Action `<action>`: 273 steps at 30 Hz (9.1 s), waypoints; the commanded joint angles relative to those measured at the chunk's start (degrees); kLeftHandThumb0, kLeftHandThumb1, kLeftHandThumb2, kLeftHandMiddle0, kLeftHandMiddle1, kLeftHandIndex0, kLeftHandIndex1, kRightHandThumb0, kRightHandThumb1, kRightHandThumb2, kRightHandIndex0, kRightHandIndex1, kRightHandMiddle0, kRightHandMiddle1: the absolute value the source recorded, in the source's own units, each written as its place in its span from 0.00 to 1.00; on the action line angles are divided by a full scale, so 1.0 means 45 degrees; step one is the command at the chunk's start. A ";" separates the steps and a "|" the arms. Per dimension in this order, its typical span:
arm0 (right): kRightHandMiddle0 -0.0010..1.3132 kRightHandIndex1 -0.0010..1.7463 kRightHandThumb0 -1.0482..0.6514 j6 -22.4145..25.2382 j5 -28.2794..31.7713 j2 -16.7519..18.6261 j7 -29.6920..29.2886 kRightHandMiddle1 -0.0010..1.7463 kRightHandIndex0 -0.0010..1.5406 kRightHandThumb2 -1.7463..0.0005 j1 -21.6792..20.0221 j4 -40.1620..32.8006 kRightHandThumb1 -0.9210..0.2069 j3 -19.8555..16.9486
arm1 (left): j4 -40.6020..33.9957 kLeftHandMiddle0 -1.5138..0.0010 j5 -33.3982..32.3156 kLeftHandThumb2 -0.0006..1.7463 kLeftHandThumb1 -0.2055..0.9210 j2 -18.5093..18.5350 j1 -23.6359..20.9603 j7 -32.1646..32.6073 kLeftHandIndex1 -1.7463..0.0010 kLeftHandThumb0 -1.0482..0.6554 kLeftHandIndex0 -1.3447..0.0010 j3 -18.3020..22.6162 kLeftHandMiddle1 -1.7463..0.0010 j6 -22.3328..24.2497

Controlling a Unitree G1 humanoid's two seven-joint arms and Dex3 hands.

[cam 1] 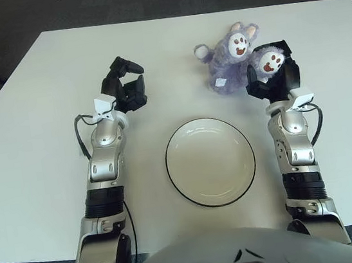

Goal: Put the doll into the plate.

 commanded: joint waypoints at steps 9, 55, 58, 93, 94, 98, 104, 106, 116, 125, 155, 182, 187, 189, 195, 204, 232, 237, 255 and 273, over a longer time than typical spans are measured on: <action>0.44 0.63 0.36 0.0250 0.0445 0.0068 0.0081 0.92 0.04 0.42 -0.0171 -0.0190 0.40 -0.0214 | 0.0191 0.18 0.0280 0.51 0.76 -0.0017 -0.0321 0.0080 0.00 0.39 0.73 -0.0131 0.00 -0.0170; 0.55 0.94 0.61 0.3312 0.0667 -0.1769 0.1850 0.93 0.47 0.14 0.1197 -0.3724 0.74 -0.0131 | 0.0782 0.21 0.1321 0.50 0.77 -0.0079 -0.0952 0.0188 0.00 0.39 0.74 -0.0861 0.00 -0.0565; 0.55 0.94 0.61 0.3291 0.0484 -0.1896 0.1908 0.93 0.47 0.14 0.1272 -0.3812 0.74 -0.0120 | 0.0905 0.21 0.1449 0.50 0.77 -0.0024 -0.1063 0.0163 0.00 0.39 0.74 -0.0916 0.00 -0.0751; 0.54 0.96 0.61 0.2925 0.1443 -0.2049 0.3090 0.95 0.46 0.12 0.1749 -0.4267 0.75 -0.0410 | 0.5587 0.78 0.4526 0.41 0.83 0.1136 -0.4842 0.0207 0.11 0.40 0.93 -0.2676 0.37 -0.4274; 0.54 0.96 0.61 0.2918 0.1436 -0.2049 0.3100 0.95 0.46 0.12 0.1761 -0.4276 0.75 -0.0412 | 0.5704 0.79 0.4559 0.47 0.75 0.1146 -0.4916 0.0208 0.16 0.38 0.95 -0.2719 0.39 -0.4338; 0.54 0.96 0.61 0.2755 0.1590 -0.2036 0.3267 0.95 0.46 0.12 0.1822 -0.4276 0.75 -0.0431 | 0.6995 0.82 0.4851 0.56 0.60 0.1076 -0.5671 0.0259 0.25 0.36 0.99 -0.3164 0.45 -0.4966; 0.54 0.96 0.61 0.2759 0.1743 -0.2055 0.3489 0.95 0.46 0.12 0.1863 -0.4310 0.75 -0.0452 | 0.7603 0.87 0.5094 0.60 0.52 0.0866 -0.5995 0.0425 0.30 0.36 1.00 -0.3515 0.51 -0.5281; 0.54 0.96 0.61 0.2756 0.1764 -0.2066 0.3547 0.95 0.46 0.12 0.1874 -0.4329 0.75 -0.0480 | 0.7708 0.88 0.5166 0.60 0.51 0.0784 -0.6059 0.0479 0.30 0.36 1.00 -0.3600 0.52 -0.5286; 0.54 0.96 0.61 0.2466 0.1732 -0.2052 0.3609 0.95 0.46 0.12 0.1875 -0.4280 0.75 -0.0486 | 0.8737 0.89 0.5445 0.60 0.49 0.0627 -0.6632 0.0323 0.34 0.35 1.00 -0.4007 0.56 -0.5558; 0.54 0.96 0.61 0.2355 0.1891 -0.2057 0.3770 0.95 0.46 0.12 0.1919 -0.4308 0.75 -0.0510 | 0.9266 0.89 0.5776 0.62 0.48 0.0679 -0.6839 0.0349 0.35 0.39 1.00 -0.4382 0.56 -0.5934; 0.54 0.96 0.61 0.2375 0.2317 -0.2112 0.3997 0.95 0.46 0.13 0.2125 -0.4606 0.74 -0.0569 | 0.9608 0.58 0.7371 0.60 0.58 0.0400 -0.6984 0.1747 0.08 0.63 0.74 -0.5341 0.14 -0.5450; 0.54 0.96 0.61 0.2318 0.2010 -0.2088 0.3697 0.95 0.46 0.12 0.2104 -0.4593 0.75 -0.0586 | 0.8819 0.55 0.7444 0.89 0.26 0.0113 -0.6416 0.2939 0.04 0.61 0.49 -0.5170 0.02 -0.4315; 0.54 0.96 0.61 0.2431 0.2041 -0.2098 0.3695 0.95 0.46 0.12 0.2071 -0.4592 0.75 -0.0583 | 0.8644 0.54 0.7517 0.89 0.25 0.0124 -0.6328 0.3079 0.04 0.61 0.48 -0.5183 0.03 -0.4106; 0.54 0.96 0.61 0.2504 0.2088 -0.2105 0.3716 0.95 0.46 0.12 0.2073 -0.4614 0.75 -0.0589 | 0.8577 0.53 0.7558 0.89 0.24 0.0140 -0.6301 0.3113 0.05 0.61 0.47 -0.5201 0.03 -0.4037; 0.54 0.96 0.61 0.2761 0.1978 -0.2117 0.3583 0.95 0.46 0.12 0.2044 -0.4662 0.75 -0.0596 | 0.8410 0.25 0.7695 0.65 0.42 0.0240 -0.6228 0.3164 0.20 0.39 0.39 -0.5217 0.01 -0.3859; 0.54 0.96 0.61 0.3224 0.1708 -0.2228 0.3388 0.95 0.46 0.12 0.1907 -0.4768 0.75 -0.0562 | 0.8267 0.18 0.7741 0.58 0.47 0.0295 -0.6160 0.3175 0.26 0.33 0.36 -0.5234 0.00 -0.3779; 0.54 0.97 0.61 0.3608 0.1836 -0.2235 0.3368 0.96 0.46 0.12 0.1828 -0.4919 0.75 -0.0573 | 0.7363 0.73 0.7796 0.58 0.44 0.0797 -0.5964 0.1347 0.28 0.32 0.90 -0.5692 0.13 -0.3752; 0.54 0.97 0.61 0.3530 0.1802 -0.2237 0.3369 0.96 0.46 0.12 0.1808 -0.4879 0.75 -0.0562 | 0.7586 0.85 0.7887 0.59 0.41 0.0847 -0.6084 0.1255 0.29 0.30 0.98 -0.5870 0.24 -0.3944; 0.54 0.97 0.61 0.3479 0.1983 -0.2184 0.3534 0.95 0.46 0.12 0.1788 -0.4855 0.75 -0.0476 | 0.9051 0.93 0.7813 0.55 0.46 0.0247 -0.6489 0.1405 0.38 0.24 1.00 -0.6087 0.29 -0.4495; 0.54 0.96 0.61 0.3255 0.2142 -0.2019 0.3621 0.95 0.46 0.12 0.1856 -0.4811 0.75 -0.0466 | 1.0674 0.84 0.7171 0.60 0.47 -0.0685 -0.6928 0.2080 0.25 0.34 0.96 -0.5852 0.11 -0.5720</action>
